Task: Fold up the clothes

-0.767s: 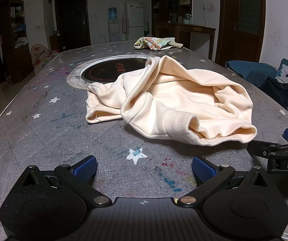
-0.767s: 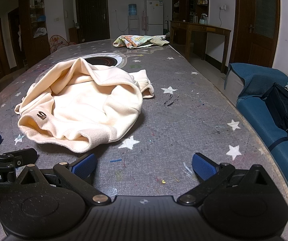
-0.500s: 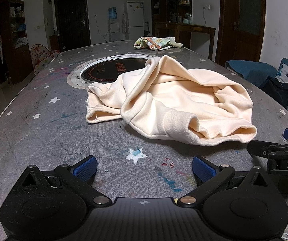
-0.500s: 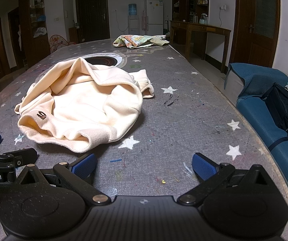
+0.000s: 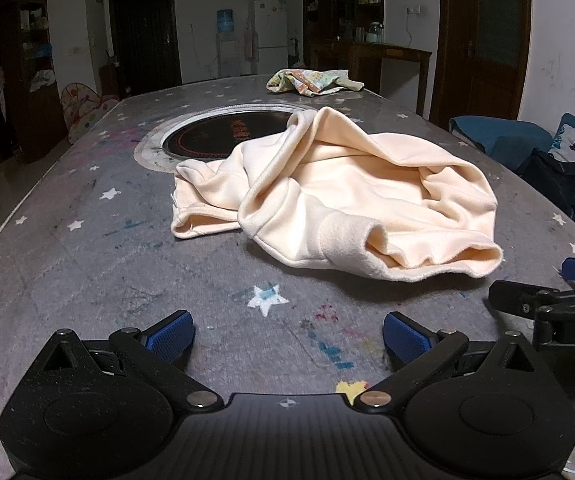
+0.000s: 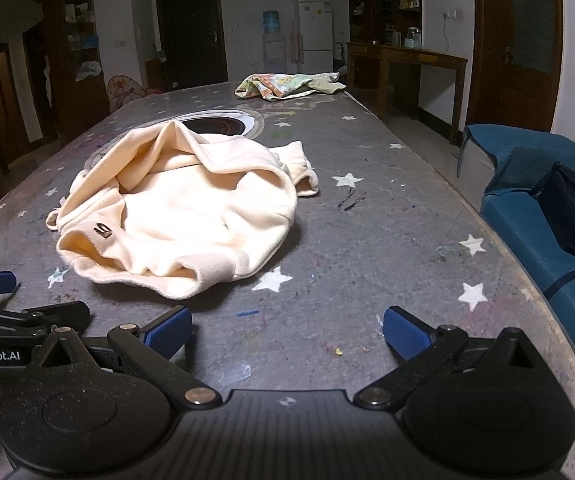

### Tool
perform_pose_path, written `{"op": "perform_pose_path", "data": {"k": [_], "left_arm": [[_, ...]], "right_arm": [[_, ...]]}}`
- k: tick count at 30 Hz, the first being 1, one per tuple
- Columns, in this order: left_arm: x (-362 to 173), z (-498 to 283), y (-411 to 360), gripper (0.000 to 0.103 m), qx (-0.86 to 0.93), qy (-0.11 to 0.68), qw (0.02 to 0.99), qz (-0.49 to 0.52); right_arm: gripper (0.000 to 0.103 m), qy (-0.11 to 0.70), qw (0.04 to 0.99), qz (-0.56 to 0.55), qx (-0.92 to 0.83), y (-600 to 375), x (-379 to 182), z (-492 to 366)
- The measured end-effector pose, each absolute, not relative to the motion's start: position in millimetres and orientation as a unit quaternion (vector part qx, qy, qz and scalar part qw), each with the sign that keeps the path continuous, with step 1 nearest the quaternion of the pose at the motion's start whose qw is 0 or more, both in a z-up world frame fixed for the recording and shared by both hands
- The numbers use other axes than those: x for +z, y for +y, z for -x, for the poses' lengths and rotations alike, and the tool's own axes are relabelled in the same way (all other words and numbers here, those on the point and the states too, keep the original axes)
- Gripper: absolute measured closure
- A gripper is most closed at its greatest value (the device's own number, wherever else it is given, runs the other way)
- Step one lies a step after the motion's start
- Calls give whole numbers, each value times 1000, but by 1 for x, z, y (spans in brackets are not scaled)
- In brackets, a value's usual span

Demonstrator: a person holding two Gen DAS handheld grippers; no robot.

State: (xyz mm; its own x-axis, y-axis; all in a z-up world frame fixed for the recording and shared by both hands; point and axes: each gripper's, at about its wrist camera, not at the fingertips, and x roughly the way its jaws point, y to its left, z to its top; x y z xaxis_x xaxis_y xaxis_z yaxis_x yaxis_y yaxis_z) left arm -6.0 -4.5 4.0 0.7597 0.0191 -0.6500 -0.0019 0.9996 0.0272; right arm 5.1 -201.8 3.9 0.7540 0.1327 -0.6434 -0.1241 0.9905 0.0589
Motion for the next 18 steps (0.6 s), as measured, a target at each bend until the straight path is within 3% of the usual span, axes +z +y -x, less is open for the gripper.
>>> {"op": "perform_pose_path", "data": {"k": [18], "left_arm": [[10, 21, -7, 0, 13, 351, 936, -16]], "right_arm": [[0, 333, 940, -1, 68, -195, 14, 16]]}}
